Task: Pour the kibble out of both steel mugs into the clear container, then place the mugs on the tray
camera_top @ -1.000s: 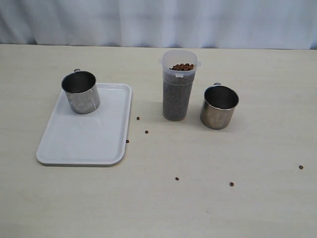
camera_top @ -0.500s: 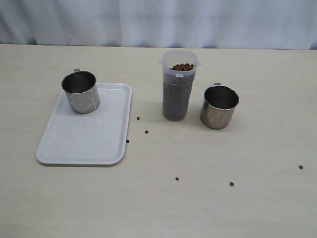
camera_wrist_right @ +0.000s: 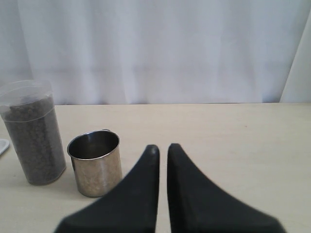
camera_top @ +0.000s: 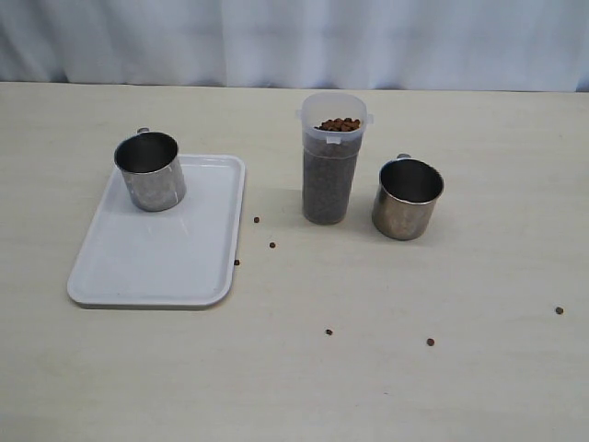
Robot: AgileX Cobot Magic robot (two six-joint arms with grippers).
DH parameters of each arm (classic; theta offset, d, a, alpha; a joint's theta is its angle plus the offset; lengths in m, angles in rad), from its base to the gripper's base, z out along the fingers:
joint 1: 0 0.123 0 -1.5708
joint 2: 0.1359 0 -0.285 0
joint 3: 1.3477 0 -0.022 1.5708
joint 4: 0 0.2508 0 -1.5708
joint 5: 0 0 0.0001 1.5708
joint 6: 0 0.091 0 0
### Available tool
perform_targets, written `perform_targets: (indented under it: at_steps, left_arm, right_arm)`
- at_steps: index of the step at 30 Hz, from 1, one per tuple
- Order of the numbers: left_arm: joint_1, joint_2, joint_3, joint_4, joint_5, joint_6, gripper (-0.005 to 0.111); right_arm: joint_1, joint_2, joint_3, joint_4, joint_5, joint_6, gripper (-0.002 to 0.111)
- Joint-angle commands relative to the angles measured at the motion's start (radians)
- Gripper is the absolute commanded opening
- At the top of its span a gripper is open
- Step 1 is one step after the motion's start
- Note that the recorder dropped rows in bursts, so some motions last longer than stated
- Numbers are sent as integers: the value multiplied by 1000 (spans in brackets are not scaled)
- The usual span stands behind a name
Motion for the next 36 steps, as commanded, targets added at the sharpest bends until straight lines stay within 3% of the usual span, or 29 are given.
perform_targets:
  at_steps: [1, 5, 13, 16, 20, 25, 27, 28, 29, 31, 33, 34, 36]
  left_arm:
    - [1, -2, 3, -5, -11, -1, 0]
    - [-1, -2, 3, -5, -11, -1, 0]
    - [-47, -2, 3, -5, -11, -1, 0]
    - [-47, -2, 3, -5, -13, -1, 0]
    - [-47, -2, 3, -5, -13, -1, 0]
    - [-47, -2, 3, -5, -13, -1, 0]
    - [-47, -2, 3, -5, -13, -1, 0]
    - [-47, -2, 3, -5, -13, -1, 0]
    - [-47, -2, 3, -5, -13, -1, 0]
    - [-47, -2, 3, -5, -13, -1, 0]
    - [-47, -2, 3, -5, -13, -1, 0]
    - [-47, -2, 3, -5, -13, -1, 0]
    - [-47, -2, 3, -5, -13, -1, 0]
  right_arm:
    - [2, -3, 3, 0, -10, -2, 5]
    - [2, -3, 3, 30, -109, -2, 5]
    - [2, -3, 3, 375, -348, -2, 5]
    - [2, -1, 3, 262, -323, -2, 5]
    - [27, 183, 3, 162, -373, 92, 5]
    - [166, 549, 3, -125, -609, 160, 5]
    - [210, 713, 3, -129, -724, 102, 8]
    - [224, 804, 3, -100, -799, 25, 14]
    - [231, 984, 3, -40, -887, -46, 31]
    - [231, 1136, -37, -7, -944, -77, 57]
    - [231, 1285, -102, -4, -973, -93, 89]
    - [231, 1388, -167, -13, -967, -109, 110]
    - [231, 1498, -236, -30, -940, -168, 109]
